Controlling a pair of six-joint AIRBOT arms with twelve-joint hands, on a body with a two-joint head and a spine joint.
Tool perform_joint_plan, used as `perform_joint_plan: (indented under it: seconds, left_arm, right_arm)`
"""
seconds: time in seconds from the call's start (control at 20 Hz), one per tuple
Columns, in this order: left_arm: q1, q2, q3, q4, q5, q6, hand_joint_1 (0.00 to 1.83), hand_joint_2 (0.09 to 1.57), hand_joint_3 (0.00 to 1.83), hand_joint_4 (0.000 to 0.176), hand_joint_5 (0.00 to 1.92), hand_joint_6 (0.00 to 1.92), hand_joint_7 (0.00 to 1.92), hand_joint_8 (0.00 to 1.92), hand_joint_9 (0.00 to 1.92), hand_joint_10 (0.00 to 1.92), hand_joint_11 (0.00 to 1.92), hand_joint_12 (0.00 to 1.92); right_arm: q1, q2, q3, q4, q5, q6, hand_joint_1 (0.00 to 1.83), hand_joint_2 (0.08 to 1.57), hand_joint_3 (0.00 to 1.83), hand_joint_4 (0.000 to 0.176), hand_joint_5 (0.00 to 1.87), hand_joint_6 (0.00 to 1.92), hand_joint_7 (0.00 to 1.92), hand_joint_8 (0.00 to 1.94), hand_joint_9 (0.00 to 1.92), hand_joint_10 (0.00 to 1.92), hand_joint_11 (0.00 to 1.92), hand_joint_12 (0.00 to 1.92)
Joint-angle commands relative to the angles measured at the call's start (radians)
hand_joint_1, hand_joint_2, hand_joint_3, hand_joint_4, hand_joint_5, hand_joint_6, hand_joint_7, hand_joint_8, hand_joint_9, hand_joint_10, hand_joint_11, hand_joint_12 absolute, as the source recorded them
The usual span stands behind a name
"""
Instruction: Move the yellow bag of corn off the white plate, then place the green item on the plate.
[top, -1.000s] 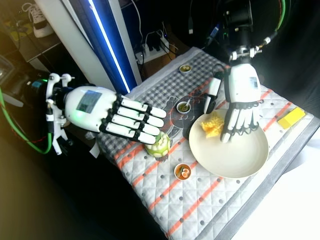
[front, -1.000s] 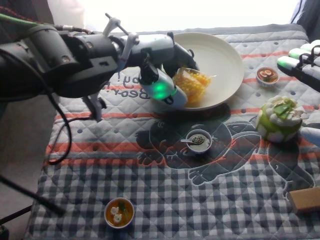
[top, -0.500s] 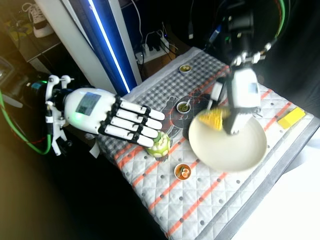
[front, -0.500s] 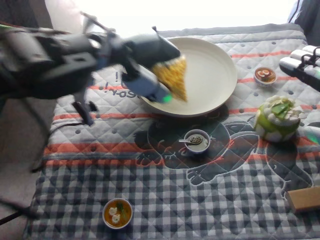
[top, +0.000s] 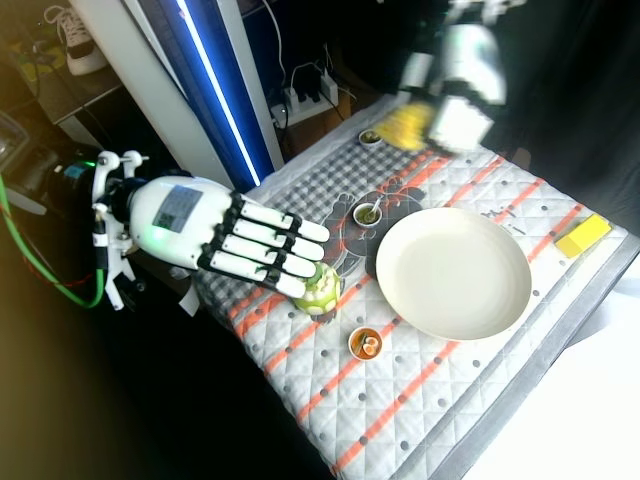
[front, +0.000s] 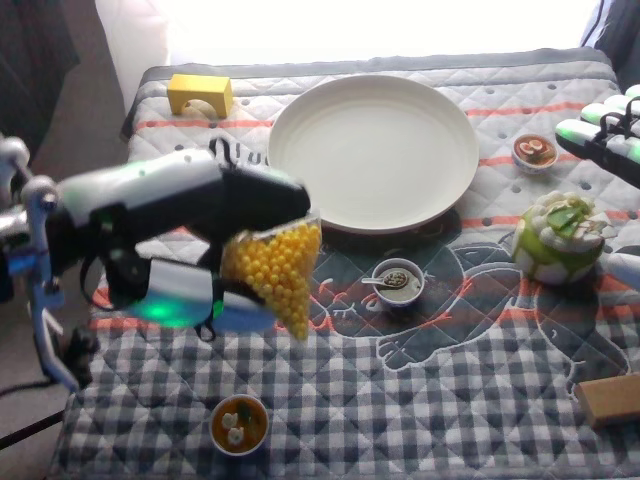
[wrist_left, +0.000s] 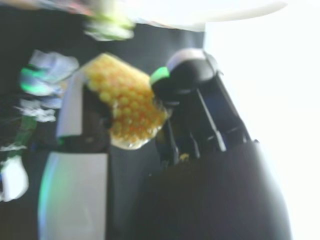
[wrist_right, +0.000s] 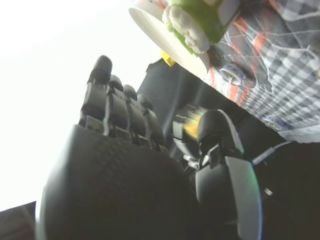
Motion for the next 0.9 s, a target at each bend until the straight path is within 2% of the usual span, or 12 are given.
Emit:
perform_joint_plan:
  seconds: [0.0, 0.05, 0.15, 0.2, 0.25, 0.3, 0.45, 0.55, 0.6, 0.65, 0.75, 0.85]
  left_arm:
    - [0.013, -0.001, -0.002, -0.030, -0.127, -0.025, 1.09, 1.32, 0.03, 0.000, 0.54, 1.59, 0.67, 1.65, 0.56, 1.89, 0.62, 1.92]
    - [0.043, -0.012, -0.003, -0.030, -0.110, -0.028, 0.69, 1.35, 0.03, 0.000, 0.16, 1.15, 0.26, 1.16, 0.19, 1.37, 0.12, 1.71]
    - [0.066, -0.033, 0.002, -0.034, -0.074, -0.028, 0.66, 1.28, 0.00, 0.000, 0.13, 0.18, 0.05, 0.14, 0.01, 0.22, 0.00, 0.99]
    - [0.073, -0.037, 0.003, -0.034, -0.065, -0.028, 0.70, 1.23, 0.00, 0.034, 0.03, 0.04, 0.01, 0.03, 0.00, 0.04, 0.00, 0.20]
    - [0.080, -0.038, 0.003, -0.035, -0.064, -0.028, 0.74, 1.20, 0.00, 0.058, 0.00, 0.01, 0.00, 0.00, 0.00, 0.01, 0.00, 0.04]
    - [0.087, -0.035, 0.003, -0.046, -0.071, -0.028, 0.85, 1.14, 0.00, 0.093, 0.00, 0.00, 0.00, 0.00, 0.00, 0.00, 0.00, 0.00]
    - [0.092, -0.021, 0.002, -0.067, -0.111, -0.029, 0.85, 1.14, 0.00, 0.097, 0.00, 0.00, 0.00, 0.00, 0.00, 0.00, 0.00, 0.00]
    - [0.100, -0.005, 0.001, -0.104, -0.174, -0.029, 0.73, 1.21, 0.01, 0.057, 0.00, 0.00, 0.00, 0.00, 0.00, 0.00, 0.00, 0.00]
    - [0.104, -0.004, 0.003, -0.116, -0.193, -0.029, 0.77, 1.23, 0.02, 0.014, 0.04, 0.02, 0.01, 0.00, 0.00, 0.00, 0.00, 0.00]
    - [0.108, -0.004, 0.007, -0.138, -0.224, -0.029, 0.78, 1.23, 0.02, 0.005, 0.05, 0.02, 0.01, 0.00, 0.00, 0.00, 0.00, 0.00]
    - [0.118, 0.001, 0.009, -0.184, -0.299, -0.029, 0.92, 1.30, 0.00, 0.000, 0.15, 0.01, 0.12, 0.04, 0.09, 0.08, 0.00, 1.06]
    - [0.130, 0.008, 0.007, -0.215, -0.363, -0.029, 0.90, 1.34, 0.00, 0.000, 0.13, 0.01, 0.09, 0.02, 0.07, 0.08, 0.00, 1.19]
  right_arm:
    - [0.006, 0.000, 0.001, 0.000, 0.122, 0.004, 0.35, 1.39, 0.00, 0.031, 0.00, 0.00, 0.00, 0.00, 0.00, 0.00, 0.00, 0.00]
    - [0.006, 0.000, 0.001, 0.000, 0.121, 0.005, 0.33, 1.38, 0.00, 0.028, 0.00, 0.00, 0.00, 0.00, 0.00, 0.00, 0.00, 0.00]
    - [0.007, 0.000, 0.000, 0.000, 0.118, 0.009, 0.31, 1.36, 0.00, 0.033, 0.00, 0.00, 0.00, 0.00, 0.00, 0.00, 0.02, 0.02]
    - [0.007, 0.000, -0.001, -0.001, 0.118, 0.010, 0.35, 1.34, 0.00, 0.041, 0.00, 0.00, 0.00, 0.00, 0.00, 0.00, 0.03, 0.02]
    - [0.007, 0.000, -0.001, -0.002, 0.115, 0.010, 0.37, 1.30, 0.02, 0.045, 0.00, 0.00, 0.00, 0.00, 0.00, 0.00, 0.00, 0.14]
    - [0.005, 0.000, -0.002, -0.003, 0.108, 0.012, 0.48, 1.22, 0.00, 0.073, 0.00, 0.00, 0.00, 0.00, 0.00, 0.00, 0.00, 0.29]
    - [0.003, 0.000, -0.001, -0.006, 0.082, 0.019, 0.58, 1.17, 0.00, 0.052, 0.00, 0.00, 0.00, 0.00, 0.01, 0.00, 0.00, 0.50]
    - [0.003, -0.009, 0.012, -0.007, 0.055, 0.030, 0.62, 1.15, 0.00, 0.050, 0.00, 0.00, 0.00, 0.00, 0.02, 0.01, 0.00, 0.60]
    - [0.003, -0.019, 0.023, -0.007, 0.043, 0.036, 0.66, 1.15, 0.00, 0.080, 0.00, 0.00, 0.00, 0.00, 0.02, 0.01, 0.00, 0.61]
    - [0.006, -0.032, 0.037, -0.003, 0.027, 0.037, 0.67, 1.15, 0.00, 0.086, 0.00, 0.00, 0.00, 0.00, 0.02, 0.01, 0.00, 0.61]
    - [0.030, -0.059, 0.066, 0.005, -0.022, 0.037, 0.70, 1.16, 0.00, 0.044, 0.00, 0.00, 0.00, 0.00, 0.03, 0.01, 0.00, 0.65]
    - [0.080, -0.108, 0.117, 0.004, -0.108, 0.037, 0.74, 1.19, 0.00, 0.018, 0.00, 0.00, 0.09, 0.02, 0.15, 0.06, 0.00, 1.05]
